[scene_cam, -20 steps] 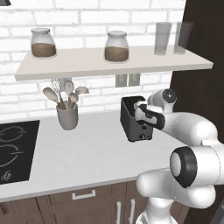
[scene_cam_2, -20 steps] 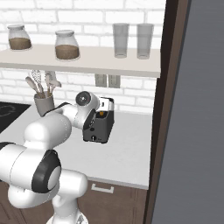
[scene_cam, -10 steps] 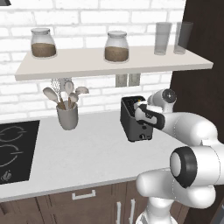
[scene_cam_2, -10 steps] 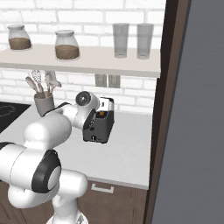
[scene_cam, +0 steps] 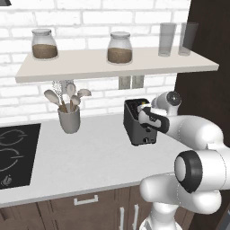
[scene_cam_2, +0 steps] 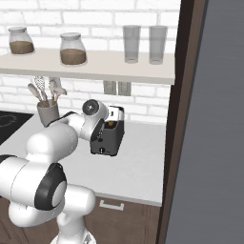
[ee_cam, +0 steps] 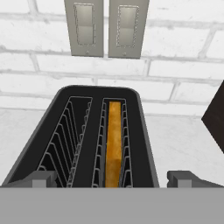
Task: Start the toaster. Once the lever pops up, take the bread to the plate on the dining counter.
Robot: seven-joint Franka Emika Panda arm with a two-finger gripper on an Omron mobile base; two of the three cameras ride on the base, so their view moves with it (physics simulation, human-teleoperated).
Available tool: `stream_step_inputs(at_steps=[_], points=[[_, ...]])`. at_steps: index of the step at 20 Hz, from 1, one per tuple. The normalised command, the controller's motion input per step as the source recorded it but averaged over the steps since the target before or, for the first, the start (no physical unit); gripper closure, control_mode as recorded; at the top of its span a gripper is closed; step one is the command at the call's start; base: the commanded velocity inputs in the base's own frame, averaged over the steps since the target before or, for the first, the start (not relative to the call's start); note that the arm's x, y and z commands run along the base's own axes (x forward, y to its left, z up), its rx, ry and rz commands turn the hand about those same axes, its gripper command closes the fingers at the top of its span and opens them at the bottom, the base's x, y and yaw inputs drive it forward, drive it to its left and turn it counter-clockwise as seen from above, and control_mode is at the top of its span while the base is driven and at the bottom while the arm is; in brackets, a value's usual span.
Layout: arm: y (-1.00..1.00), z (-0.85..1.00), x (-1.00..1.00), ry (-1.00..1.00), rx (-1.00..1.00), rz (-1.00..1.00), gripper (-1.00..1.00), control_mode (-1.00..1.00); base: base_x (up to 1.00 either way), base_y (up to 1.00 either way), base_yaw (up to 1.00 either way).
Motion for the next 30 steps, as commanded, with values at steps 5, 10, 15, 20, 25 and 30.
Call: stream_step_inputs(at_steps=[5, 10, 15, 20, 25, 30], points=[[0.0, 0.0, 0.0, 0.0, 0.0, 0.0, -1.0, -1.0, 0.0, 0.0, 0.0], [0.0, 0.0, 0.0, 0.0, 0.0, 0.0, -1.0, -1.0, 0.0, 0.0, 0.0], [0.0, 0.0, 0.0, 0.0, 0.0, 0.0, -1.0, -1.0, 0.0, 0.0, 0.0], [0.0, 0.0, 0.0, 0.0, 0.0, 0.0, -1.0, -1.0, 0.0, 0.0, 0.0], [0.0, 0.0, 0.0, 0.0, 0.0, 0.0, -1.0, -1.0, 0.0, 0.0, 0.0], [0.0, 0.0, 0.0, 0.0, 0.0, 0.0, -1.0, -1.0, 0.0, 0.0, 0.0]])
